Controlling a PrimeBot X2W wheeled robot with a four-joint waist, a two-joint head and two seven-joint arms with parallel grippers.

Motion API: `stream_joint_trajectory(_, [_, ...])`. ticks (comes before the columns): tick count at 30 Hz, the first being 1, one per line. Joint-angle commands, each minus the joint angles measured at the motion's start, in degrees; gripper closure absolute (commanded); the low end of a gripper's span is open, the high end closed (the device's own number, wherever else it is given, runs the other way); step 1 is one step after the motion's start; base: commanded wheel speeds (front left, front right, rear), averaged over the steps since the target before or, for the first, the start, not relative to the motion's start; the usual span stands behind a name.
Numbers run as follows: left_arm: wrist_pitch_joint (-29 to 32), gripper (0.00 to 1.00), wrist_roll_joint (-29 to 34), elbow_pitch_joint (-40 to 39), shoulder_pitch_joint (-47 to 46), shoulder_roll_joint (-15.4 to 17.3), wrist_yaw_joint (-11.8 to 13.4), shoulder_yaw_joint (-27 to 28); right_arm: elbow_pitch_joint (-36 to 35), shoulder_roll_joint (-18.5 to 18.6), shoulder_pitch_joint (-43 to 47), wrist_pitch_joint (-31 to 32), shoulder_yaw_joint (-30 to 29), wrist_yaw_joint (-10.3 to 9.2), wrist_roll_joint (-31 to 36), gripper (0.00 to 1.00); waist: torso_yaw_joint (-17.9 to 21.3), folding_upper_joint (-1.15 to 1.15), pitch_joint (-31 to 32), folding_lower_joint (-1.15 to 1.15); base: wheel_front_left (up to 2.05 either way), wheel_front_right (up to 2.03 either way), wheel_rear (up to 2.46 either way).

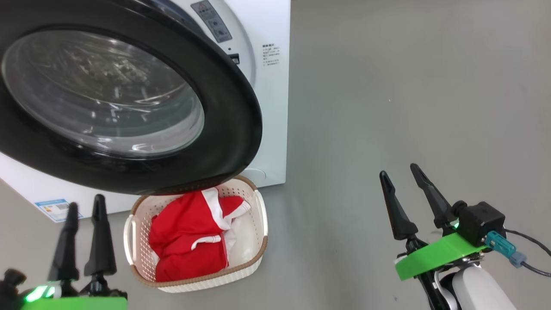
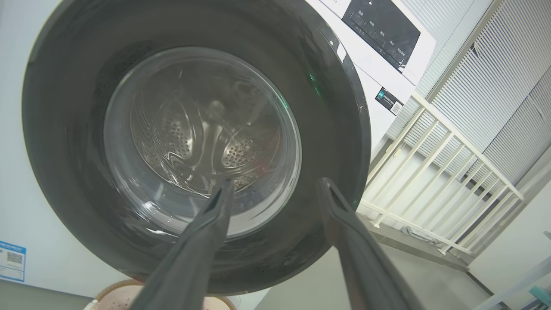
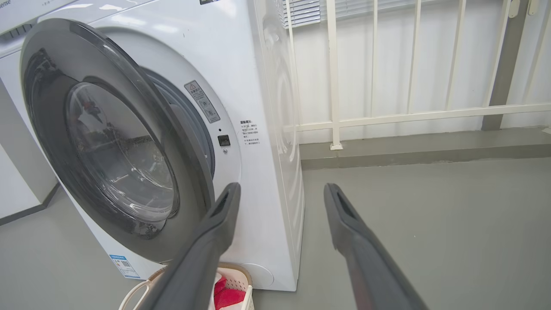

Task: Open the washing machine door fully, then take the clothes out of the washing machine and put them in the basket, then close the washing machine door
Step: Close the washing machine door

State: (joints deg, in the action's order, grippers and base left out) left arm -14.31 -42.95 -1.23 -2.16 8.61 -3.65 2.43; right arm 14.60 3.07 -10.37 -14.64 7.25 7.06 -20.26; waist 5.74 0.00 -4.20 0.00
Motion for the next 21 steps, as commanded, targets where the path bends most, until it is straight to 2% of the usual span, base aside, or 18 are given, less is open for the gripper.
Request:
stream_joint_trajectory(1, [-0.7,0.0,4.2,-2.3,0.1,-0.1,-0.7,3.4,-1.6,-0.2,0.4,-0.4,1.0,0.43,-0.1,0.0,-0.3,0.0,0.6,0.0,0.0,0.0,0.0])
stream_joint_trajectory(6, [-0.7,0.0,23.6,-5.0,4.4,-2.2,-1.7,5.5,-2.0,-0.2,1.3,-0.4,0.8,0.43,0.0,0.0,-0.6,0.0,1.6,0.0,0.0,0.0,0.0])
stream_joint_trajectory(8, [-0.7,0.0,28.2,-6.0,5.7,-3.4,-2.0,5.6,-2.1,-0.2,1.6,-0.4,0.7,0.43,0.0,0.0,-0.6,0.0,1.9,0.0,0.0,0.0,0.0])
stream_joint_trajectory(14, [-0.7,0.0,35.1,-4.9,9.7,-5.3,-1.8,6.2,-2.4,-0.2,1.7,-0.4,0.7,0.43,0.0,0.0,-0.4,0.0,2.4,0.0,0.0,0.0,0.0])
stream_joint_trajectory(21, [-0.7,0.0,34.4,-2.9,11.2,-5.7,-1.0,6.1,-1.8,-0.2,1.9,-0.4,1.3,0.43,0.6,0.0,-0.2,0.0,2.8,0.0,0.0,0.0,0.0])
